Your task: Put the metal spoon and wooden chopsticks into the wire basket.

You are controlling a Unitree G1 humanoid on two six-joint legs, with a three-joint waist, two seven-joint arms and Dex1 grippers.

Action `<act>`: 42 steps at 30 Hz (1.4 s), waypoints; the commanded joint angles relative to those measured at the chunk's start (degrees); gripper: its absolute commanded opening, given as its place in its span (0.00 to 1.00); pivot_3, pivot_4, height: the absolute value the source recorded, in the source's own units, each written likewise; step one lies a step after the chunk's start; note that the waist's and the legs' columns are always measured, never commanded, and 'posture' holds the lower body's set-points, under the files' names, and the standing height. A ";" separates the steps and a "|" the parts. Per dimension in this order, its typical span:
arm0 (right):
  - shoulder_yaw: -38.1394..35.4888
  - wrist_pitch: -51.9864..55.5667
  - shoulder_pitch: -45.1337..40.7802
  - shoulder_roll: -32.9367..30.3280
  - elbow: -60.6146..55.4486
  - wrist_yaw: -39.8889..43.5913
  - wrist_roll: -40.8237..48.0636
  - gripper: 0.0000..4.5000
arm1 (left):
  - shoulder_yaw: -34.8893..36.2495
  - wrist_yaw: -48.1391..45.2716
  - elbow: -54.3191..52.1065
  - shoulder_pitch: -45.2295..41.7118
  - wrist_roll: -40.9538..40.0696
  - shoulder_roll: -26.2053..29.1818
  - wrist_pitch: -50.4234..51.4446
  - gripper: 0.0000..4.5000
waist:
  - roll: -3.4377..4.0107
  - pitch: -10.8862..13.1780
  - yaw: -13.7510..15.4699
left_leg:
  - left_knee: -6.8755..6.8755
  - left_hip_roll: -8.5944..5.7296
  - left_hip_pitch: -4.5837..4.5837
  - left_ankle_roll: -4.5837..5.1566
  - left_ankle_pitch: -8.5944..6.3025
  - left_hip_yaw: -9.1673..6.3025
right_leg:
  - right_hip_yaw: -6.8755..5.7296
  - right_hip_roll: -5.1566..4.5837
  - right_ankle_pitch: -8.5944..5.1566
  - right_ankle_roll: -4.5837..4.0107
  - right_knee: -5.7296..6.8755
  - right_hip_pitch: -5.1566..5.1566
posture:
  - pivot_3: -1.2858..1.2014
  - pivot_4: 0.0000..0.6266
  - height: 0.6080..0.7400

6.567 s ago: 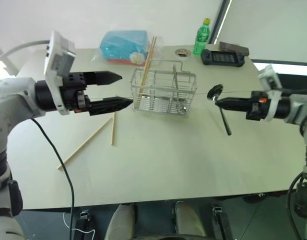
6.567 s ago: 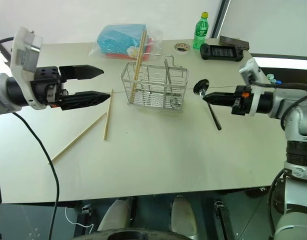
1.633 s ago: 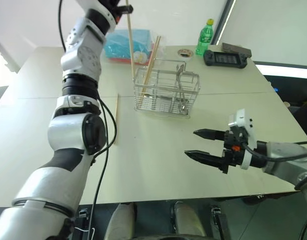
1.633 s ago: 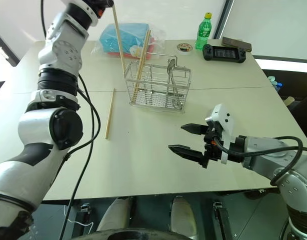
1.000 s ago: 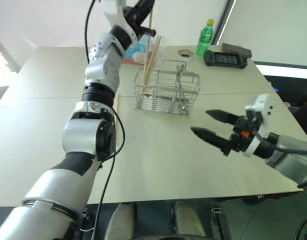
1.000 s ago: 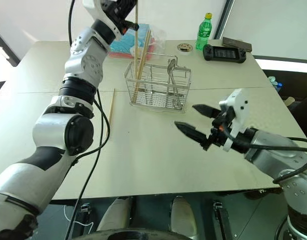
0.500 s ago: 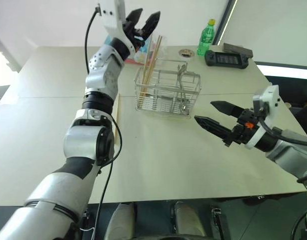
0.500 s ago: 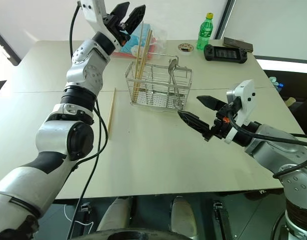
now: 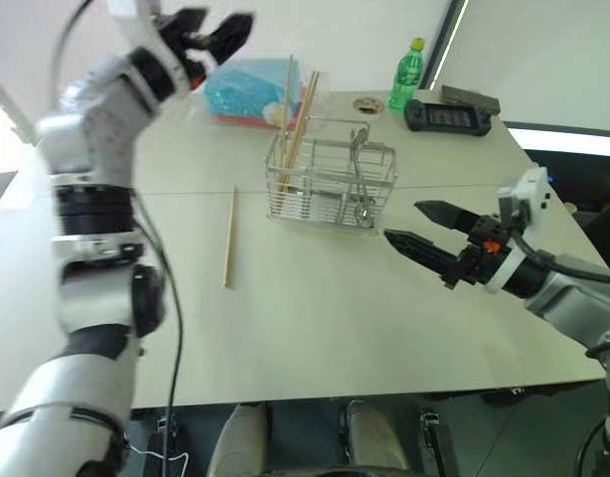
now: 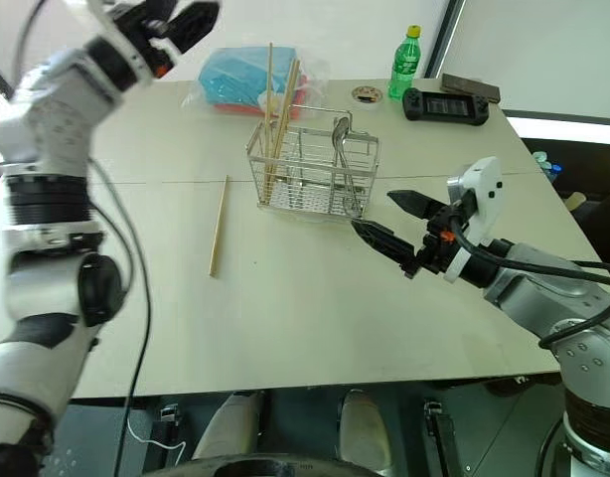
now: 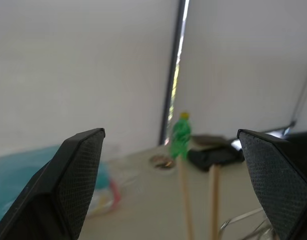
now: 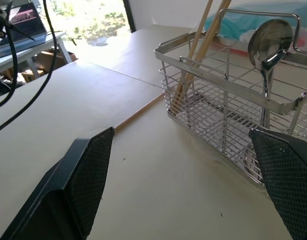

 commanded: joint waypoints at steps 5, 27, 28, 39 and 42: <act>0.67 -1.55 -2.00 -0.14 0.61 1.85 -1.34 1.00 | -6.36 5.86 -3.09 5.72 5.64 1.84 15.84 0.99 | -0.07 0.04 0.84 | 0.10 -0.02 -0.09 -0.01 0.00 -0.03 | -0.01 0.00 0.01 -0.02 -0.07 0.03 | 0.52 0.24 0.94; 0.65 -0.55 3.74 -2.29 -4.54 6.92 0.09 1.00 | -12.08 9.04 26.75 2.45 15.23 -11.29 7.23 0.99 | -0.08 0.05 0.34 | 0.02 -0.01 -0.14 0.00 0.00 -0.01 | -0.01 0.00 0.01 -0.01 -0.10 -0.08 | 0.52 0.24 0.94; 0.29 -0.61 4.59 -2.55 -5.09 7.28 0.46 1.00 | -11.82 9.38 28.87 1.81 15.49 -11.70 6.41 0.99 | -0.08 0.05 0.35 | 0.02 -0.01 -0.14 0.00 0.00 -0.01 | -0.02 0.00 0.01 -0.01 -0.10 -0.08 | 0.52 0.24 0.94; -0.84 -1.08 5.45 -2.83 -4.86 6.83 1.28 1.00 | -6.16 10.72 40.79 -2.06 13.90 -14.59 4.73 0.35 | -0.07 0.04 0.95 | 0.08 -0.02 -0.11 -0.01 -0.01 -0.01 | -0.02 -0.01 0.00 0.01 -0.13 0.00 | 0.52 0.24 0.94; -0.99 -1.10 5.38 -2.82 -4.61 6.86 1.37 1.00 | -4.80 11.51 41.92 -2.50 14.05 -14.88 4.70 0.00 | -0.07 0.04 1.43 | 0.08 -0.02 -0.11 -0.01 -0.01 -0.01 | -0.03 -0.01 0.00 0.02 -0.12 0.00 | 0.52 0.24 0.94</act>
